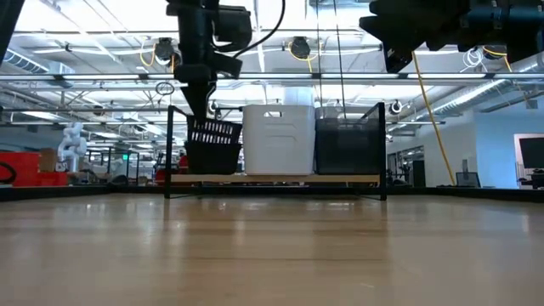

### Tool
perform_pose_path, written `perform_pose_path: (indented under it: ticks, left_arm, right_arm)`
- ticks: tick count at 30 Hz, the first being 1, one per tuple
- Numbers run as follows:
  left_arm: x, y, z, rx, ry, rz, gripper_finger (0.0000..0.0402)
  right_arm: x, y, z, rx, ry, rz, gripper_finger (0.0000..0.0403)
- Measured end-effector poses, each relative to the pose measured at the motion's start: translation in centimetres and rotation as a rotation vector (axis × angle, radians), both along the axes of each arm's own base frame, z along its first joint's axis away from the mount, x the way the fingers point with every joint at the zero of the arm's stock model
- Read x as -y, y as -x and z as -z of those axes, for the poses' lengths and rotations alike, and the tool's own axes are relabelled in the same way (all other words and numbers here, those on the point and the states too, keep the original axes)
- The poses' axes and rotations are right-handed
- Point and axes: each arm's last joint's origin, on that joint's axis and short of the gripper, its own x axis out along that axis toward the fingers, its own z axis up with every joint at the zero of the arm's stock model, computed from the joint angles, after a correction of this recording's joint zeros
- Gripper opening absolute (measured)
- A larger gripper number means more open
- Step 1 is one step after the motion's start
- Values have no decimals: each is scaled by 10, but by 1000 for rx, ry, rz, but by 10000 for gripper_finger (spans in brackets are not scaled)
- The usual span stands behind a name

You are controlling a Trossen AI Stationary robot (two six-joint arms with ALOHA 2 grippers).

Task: Stack baskets on shelf by color
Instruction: Stack the black bin into the black bin on the shelf, then return to home position

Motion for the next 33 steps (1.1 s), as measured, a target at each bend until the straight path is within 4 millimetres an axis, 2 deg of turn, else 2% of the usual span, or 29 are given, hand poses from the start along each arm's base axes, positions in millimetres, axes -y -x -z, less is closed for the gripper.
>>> perform_pose_path:
  ticks: [4, 10, 13, 16, 19, 21, 24, 26, 28, 31, 33]
  left_arm:
    - [4, -2, 0, -1, -25, 5, 80]
    - [7, -2, -4, -31, -171, -70, 168]
    - [14, 5, -12, -19, -183, -102, 205]
    - [27, 11, -28, 80, -140, -161, 225]
    - [53, 9, -46, 313, -98, -187, 226]
    - [78, 10, -53, 504, -97, -114, 218]
    - [119, 17, -54, 762, -83, 26, 197]
    - [138, 35, -48, 838, -116, 90, 179]
    - [147, 58, -49, 942, -148, 104, 161]
    - [146, 95, -39, 1058, -144, 72, 137]
    - [142, 117, -20, 1094, -139, 53, 123]
  right_arm:
    - [0, 0, 0, -1, 4, 0, 109]
    - [0, 0, 0, -2, 4, 0, 109]
    - [0, 0, 1, -5, 5, 0, 109]
    - [0, 0, 3, -31, 14, 0, 109]
    - [1, 0, 4, -45, 28, 48, 109]
    - [3, 3, 2, -39, 29, 81, 109]
    - [4, 13, -8, -9, 19, 73, 109]
    - [4, 24, -16, -5, 11, 59, 109]
    - [4, 38, -20, -20, 13, 40, 109]
    - [5, 62, -26, -39, 17, -38, 109]
    - [5, 74, -27, -49, 19, -96, 109]
